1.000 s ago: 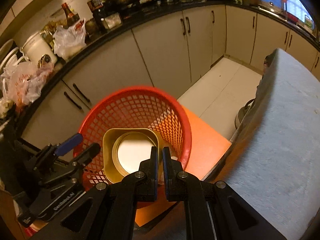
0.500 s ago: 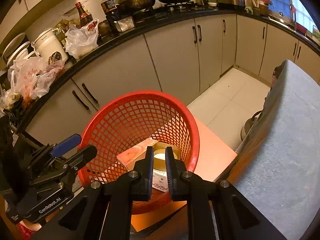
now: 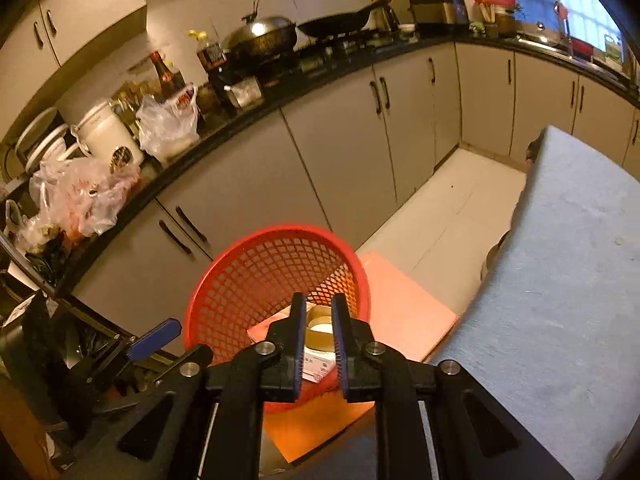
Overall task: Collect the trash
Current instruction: 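Move both tools back to the table toward the remaining trash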
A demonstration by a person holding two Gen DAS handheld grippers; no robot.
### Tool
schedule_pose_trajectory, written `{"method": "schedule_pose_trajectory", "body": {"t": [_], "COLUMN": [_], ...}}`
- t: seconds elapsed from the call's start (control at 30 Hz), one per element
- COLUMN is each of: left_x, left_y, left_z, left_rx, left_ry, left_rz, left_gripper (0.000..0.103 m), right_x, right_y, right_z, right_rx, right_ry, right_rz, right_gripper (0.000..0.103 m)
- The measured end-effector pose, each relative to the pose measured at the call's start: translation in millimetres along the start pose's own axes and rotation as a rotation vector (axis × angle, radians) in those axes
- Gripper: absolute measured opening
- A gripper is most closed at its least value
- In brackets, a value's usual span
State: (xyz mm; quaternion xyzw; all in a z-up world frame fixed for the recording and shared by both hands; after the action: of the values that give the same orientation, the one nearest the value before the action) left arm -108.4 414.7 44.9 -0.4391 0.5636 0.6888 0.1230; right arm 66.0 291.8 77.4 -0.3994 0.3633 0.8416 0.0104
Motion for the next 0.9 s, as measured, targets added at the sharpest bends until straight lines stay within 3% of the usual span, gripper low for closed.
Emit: {"method": "schedule_pose_trajectory", "body": {"t": [0.03,0.23,0.47,0.53,0.77,0.83,0.9], "left_x": [-0.2,-0.5,10.9,16.6,43.7,48.7,52.0], "left_y": [3.6,17.0,31.7,34.8,40.3,39.9,40.7], "left_z": [-8.1,-69.9,-163.8,-190.3,-277.3,-297.6,-311.9], "left_rx": [0.012,0.09,0.217,0.259,0.395,0.423,0.439], "left_ry": [-0.008,-0.094,-0.225,-0.261,-0.336,-0.34,-0.337], "left_rz": [-0.004,-0.011,0.015,0.031,0.15,0.19,0.216], "left_gripper": [0.056,0.056,0.067,0.067,0.07,0.07,0.071], "right_x": [1.2,28.2,79.0,96.5,154.2,164.0,171.9], "right_y": [5.1,70.7,176.0,209.7,310.1,323.7,328.3], "right_z": [-0.9,-36.9,-116.1,-142.0,-217.0,-227.7,-237.5], "right_rx": [0.007,0.04,0.175,0.205,0.398,0.439,0.459], "right_ry": [0.0,-0.061,-0.173,-0.226,-0.379,-0.397,-0.39], "right_rz": [-0.003,-0.067,-0.162,-0.199,-0.312,-0.318,-0.308], "right_gripper": [0.027,0.028,0.031,0.042,0.051,0.069,0.073]}}
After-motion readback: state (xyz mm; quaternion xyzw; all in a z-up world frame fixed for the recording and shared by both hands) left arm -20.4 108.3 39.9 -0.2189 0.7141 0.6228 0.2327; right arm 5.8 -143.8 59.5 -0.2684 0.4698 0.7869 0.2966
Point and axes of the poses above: each gripper's, at about its wrist camera, not at the fingertips, and y roughly against the way its jaws point, z to its left, x to its underside, the point moved 3 cm from there along -y, roughly the way its jaws point, and after that the axes turned 10 degrees about -x, right-handed, at the moved point
